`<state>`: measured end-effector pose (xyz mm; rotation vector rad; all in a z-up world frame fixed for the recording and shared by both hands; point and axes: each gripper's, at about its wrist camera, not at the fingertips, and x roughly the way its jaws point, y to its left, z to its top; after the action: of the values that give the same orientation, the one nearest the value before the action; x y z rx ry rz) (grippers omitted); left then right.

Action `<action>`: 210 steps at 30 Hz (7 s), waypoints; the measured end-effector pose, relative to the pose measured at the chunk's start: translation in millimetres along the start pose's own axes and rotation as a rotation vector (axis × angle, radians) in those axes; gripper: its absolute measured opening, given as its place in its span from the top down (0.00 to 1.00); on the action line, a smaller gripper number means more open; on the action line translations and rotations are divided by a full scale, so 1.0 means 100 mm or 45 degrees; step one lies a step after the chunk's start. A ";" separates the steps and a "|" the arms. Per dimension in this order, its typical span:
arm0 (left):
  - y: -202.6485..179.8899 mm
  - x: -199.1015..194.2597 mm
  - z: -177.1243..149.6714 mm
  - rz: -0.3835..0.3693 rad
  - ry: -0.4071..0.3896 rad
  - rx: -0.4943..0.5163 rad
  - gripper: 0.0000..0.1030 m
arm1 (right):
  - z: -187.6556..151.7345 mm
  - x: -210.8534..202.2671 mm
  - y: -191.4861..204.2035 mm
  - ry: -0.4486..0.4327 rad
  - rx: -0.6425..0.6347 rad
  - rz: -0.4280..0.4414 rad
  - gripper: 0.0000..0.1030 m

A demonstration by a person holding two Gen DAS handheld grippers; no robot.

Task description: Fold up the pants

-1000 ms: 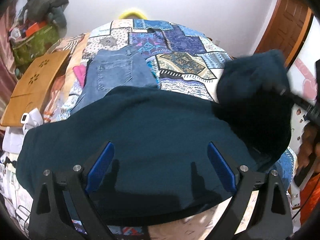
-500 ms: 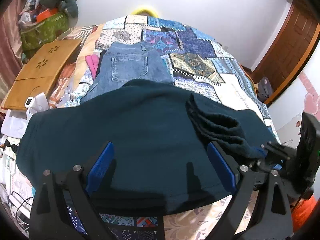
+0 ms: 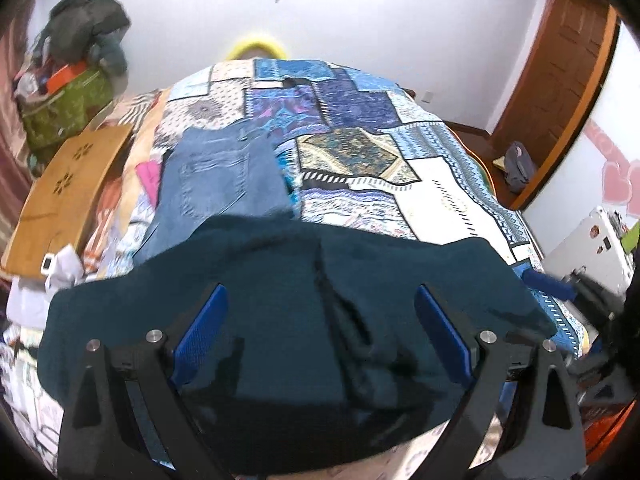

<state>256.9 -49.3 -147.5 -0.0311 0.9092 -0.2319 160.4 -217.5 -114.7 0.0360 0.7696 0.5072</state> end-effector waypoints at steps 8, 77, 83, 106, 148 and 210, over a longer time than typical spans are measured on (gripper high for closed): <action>-0.38 0.40 0.35 -0.011 0.058 0.150 0.08 | 0.12 0.12 -0.62 0.097 0.136 -0.067 0.27; 2.51 -0.39 -1.67 0.092 0.159 -0.736 0.02 | -0.11 0.98 1.00 0.280 -0.206 -0.025 0.24; 2.64 -0.16 -1.87 -0.118 0.220 -0.912 0.02 | -0.10 0.97 0.99 0.289 -0.196 -0.029 0.23; 2.68 -0.16 -1.12 0.274 0.020 -0.692 0.73 | -0.04 0.67 0.78 0.247 -0.028 0.096 0.25; -1.37 0.30 0.54 -0.169 0.014 0.255 0.75 | -0.79 -0.05 -0.80 0.155 0.449 -0.145 0.25; 1.06 1.08 -0.08 0.333 0.448 0.247 0.00 | -0.68 -0.27 -0.36 0.095 0.340 -0.218 0.25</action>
<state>333.8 31.8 -249.9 0.3150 1.2247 -0.0809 113.5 -271.7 -153.9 0.1984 0.9010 0.2417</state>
